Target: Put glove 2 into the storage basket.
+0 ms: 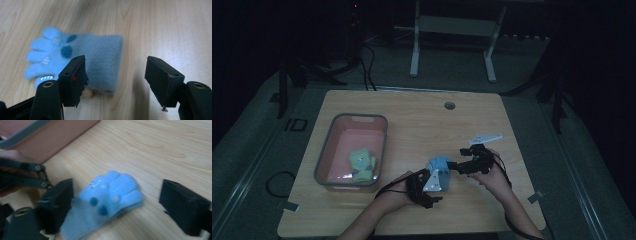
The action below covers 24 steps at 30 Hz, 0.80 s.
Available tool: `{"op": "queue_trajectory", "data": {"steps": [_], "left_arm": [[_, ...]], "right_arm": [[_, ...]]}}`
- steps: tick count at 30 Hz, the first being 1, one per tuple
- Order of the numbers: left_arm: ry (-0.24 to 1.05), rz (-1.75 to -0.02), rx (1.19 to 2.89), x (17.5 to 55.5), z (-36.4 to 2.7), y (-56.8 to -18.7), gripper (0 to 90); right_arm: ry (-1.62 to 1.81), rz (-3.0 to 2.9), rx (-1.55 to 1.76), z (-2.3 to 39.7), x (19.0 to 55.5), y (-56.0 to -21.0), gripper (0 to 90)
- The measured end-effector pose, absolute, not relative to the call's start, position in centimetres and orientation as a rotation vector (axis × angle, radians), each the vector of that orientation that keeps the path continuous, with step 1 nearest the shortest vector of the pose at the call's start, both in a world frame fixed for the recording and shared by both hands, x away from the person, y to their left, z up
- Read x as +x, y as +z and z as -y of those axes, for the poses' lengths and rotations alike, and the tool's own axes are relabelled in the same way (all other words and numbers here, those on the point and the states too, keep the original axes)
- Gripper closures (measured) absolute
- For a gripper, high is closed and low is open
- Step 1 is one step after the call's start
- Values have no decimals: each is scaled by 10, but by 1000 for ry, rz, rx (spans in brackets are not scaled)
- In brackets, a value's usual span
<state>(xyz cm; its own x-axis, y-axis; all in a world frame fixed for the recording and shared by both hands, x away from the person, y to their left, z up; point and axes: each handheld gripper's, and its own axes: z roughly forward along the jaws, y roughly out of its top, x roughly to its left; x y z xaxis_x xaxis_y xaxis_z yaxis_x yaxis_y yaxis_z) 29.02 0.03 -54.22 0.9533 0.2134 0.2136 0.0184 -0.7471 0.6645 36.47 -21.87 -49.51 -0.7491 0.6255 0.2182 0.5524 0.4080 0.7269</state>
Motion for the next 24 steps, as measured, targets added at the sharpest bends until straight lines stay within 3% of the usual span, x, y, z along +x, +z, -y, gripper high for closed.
{"op": "queue_trajectory", "data": {"steps": [4, 12, 21, 24], "left_arm": [[386, -148, 2392, 293, 2, -545, 400], [451, -114, 2416, 293, 7, -551, 454], [484, -101, 2441, 293, 9, -552, 585], [470, -118, 2441, 296, 8, -551, 644]], "right_arm": [[1208, -2541, 1086, 211, 373, -502, 350], [1095, -2558, 1124, 197, 385, -534, 337], [1007, -2591, 1076, 189, 382, -550, 324], [1014, -2624, 1045, 187, 381, -549, 431]]}}
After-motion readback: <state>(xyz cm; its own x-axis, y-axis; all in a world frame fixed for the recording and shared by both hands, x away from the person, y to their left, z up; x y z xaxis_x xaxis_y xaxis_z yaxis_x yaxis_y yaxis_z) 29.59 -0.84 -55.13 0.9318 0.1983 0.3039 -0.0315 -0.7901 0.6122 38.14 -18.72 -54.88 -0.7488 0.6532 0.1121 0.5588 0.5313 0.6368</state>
